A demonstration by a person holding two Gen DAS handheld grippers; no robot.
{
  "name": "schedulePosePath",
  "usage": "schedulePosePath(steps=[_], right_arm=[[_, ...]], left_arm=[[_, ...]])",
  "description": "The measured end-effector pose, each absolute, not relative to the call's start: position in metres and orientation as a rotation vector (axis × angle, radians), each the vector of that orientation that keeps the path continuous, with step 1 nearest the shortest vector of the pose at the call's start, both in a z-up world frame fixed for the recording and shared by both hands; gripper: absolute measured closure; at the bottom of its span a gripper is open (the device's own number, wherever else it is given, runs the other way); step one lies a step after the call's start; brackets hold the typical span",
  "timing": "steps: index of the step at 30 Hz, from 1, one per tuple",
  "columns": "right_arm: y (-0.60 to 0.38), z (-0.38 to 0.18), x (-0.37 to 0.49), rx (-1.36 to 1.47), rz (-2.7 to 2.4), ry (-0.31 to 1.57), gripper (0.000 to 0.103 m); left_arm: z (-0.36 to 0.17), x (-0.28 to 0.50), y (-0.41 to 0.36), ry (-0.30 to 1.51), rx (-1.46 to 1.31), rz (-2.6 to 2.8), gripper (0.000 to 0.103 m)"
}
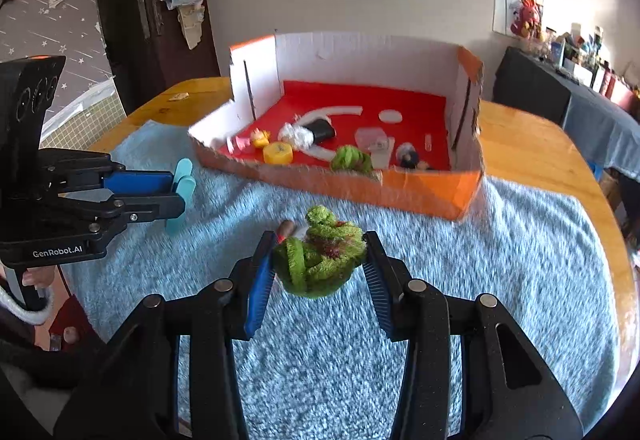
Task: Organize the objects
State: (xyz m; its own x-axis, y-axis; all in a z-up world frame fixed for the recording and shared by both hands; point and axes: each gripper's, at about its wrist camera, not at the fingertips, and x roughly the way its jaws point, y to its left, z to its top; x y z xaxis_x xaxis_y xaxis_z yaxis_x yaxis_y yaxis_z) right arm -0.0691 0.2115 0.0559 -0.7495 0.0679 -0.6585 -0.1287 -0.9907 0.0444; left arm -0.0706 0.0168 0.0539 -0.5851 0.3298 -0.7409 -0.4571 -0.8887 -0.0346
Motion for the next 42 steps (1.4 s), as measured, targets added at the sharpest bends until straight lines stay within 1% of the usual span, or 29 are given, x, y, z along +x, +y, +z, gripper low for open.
schedulePosePath(steps=[6, 11, 13, 15, 17, 19, 23, 24, 25, 27, 29, 32, 42], right_arm=[[0.220, 0.029, -0.066, -1.136, 2.783, 0.169, 0.062], [0.220, 0.023, -0.065, -1.127, 2.778, 0.137, 0.061], [0.221, 0.021, -0.064, -1.112, 2.784, 0.142, 0.061], [0.222, 0.021, -0.064, -1.107, 2.789, 0.155, 0.061], [0.223, 0.021, -0.063, -1.101, 2.793, 0.168, 0.060], [0.223, 0.021, -0.063, -1.095, 2.800, 0.182, 0.053], [0.221, 0.020, -0.062, -1.082, 2.802, 0.174, 0.051], [0.221, 0.020, -0.062, -1.076, 2.801, 0.165, 0.051], [0.220, 0.020, -0.062, -1.072, 2.801, 0.158, 0.052], [0.218, 0.019, -0.061, -1.059, 2.796, 0.132, 0.061], [0.217, 0.019, -0.060, -1.049, 2.794, 0.112, 0.063], [0.218, 0.024, -0.057, -1.026, 2.816, 0.157, 0.063], [0.215, 0.075, -0.053, -0.873, 2.883, 0.127, 0.063]], left_arm=[[0.034, -0.077, 0.026, 0.219, -1.134, 2.418, 0.077], [0.028, -0.073, 0.024, 0.201, -1.130, 2.420, 0.076], [0.027, -0.071, 0.022, 0.187, -1.122, 2.422, 0.074], [0.027, -0.067, 0.021, 0.181, -1.115, 2.425, 0.070], [0.027, -0.065, 0.020, 0.173, -1.106, 2.427, 0.069], [0.027, -0.062, 0.021, 0.188, -1.095, 2.440, 0.069], [0.025, -0.063, 0.025, 0.215, -1.078, 2.462, 0.070], [0.025, -0.063, 0.026, 0.220, -1.073, 2.470, 0.076], [0.025, -0.063, 0.027, 0.226, -1.067, 2.482, 0.079], [0.025, -0.062, 0.028, 0.224, -1.065, 2.493, 0.079], [0.027, -0.060, 0.029, 0.236, -1.061, 2.504, 0.079], [0.035, -0.056, 0.029, 0.236, -1.041, 2.503, 0.079], [0.093, -0.048, 0.021, 0.198, -0.878, 2.546, 0.079]])
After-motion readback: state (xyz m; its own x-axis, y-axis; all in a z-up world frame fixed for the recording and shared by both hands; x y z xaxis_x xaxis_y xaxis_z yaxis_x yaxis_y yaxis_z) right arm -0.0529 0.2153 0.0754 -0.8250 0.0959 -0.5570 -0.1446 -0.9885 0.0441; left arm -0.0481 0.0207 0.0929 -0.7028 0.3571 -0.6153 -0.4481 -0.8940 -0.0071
